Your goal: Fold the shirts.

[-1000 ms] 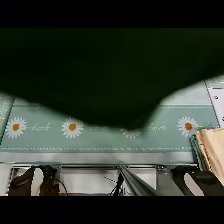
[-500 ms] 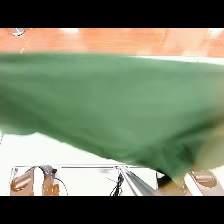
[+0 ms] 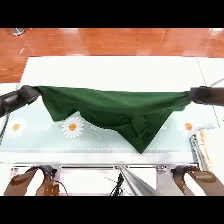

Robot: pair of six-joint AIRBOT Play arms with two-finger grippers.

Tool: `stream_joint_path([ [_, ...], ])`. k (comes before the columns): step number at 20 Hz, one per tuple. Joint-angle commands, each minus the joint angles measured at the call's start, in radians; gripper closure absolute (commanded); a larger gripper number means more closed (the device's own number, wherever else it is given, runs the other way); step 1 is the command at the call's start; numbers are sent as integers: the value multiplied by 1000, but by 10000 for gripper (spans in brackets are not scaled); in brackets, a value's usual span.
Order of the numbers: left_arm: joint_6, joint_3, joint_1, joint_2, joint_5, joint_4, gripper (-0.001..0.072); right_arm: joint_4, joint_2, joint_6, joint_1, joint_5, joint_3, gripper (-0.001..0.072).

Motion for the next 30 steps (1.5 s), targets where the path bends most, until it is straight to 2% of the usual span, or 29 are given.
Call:
stream_joint_path([
  [1,19,25,-109,-227,110,-23,685,70,-274,4,1,-158,35,692],
  [3,13,60,-160,-323,109,-25,683,131,-407,-16,1,-151,100,692],
  [4,-7,72,-177,-358,108,-31,635,159,-461,-19,1,-141,132,692],
  [5,-33,82,-187,-379,108,-33,435,177,-500,-19,1,-128,161,688],
  [6,-42,92,-188,-390,92,-32,2,180,-529,-19,-5,-105,196,559],
  [7,-43,112,-174,-392,40,-8,2,177,-544,-31,-18,-70,235,190],
  [8,-45,145,-140,-390,-43,40,2,175,-546,-74,-43,-31,273,95],
  [10,-60,194,-50,-381,-204,79,3,174,-533,-118,-140,68,346,93],
  [12,-74,182,43,-334,-311,76,3,160,-491,-126,-276,121,344,94],
  [15,-85,-10,19,-224,-366,-20,3,166,-400,-105,-447,84,143,94],
  [17,-55,-183,-94,-197,-318,-154,3,242,-322,-128,-491,-14,-67,94],
  [20,-48,-322,-299,-228,-147,-267,4,330,-236,-171,-489,-115,-270,94],
  [25,-48,-280,-566,-409,101,-404,6,423,-215,-254,-489,-82,-318,94],
  [27,-47,-236,-618,-482,141,-457,6,423,-215,-258,-489,-74,-318,94],
  [30,-40,-145,-659,-565,145,-459,6,423,-215,-259,-489,-68,-318,94],
])
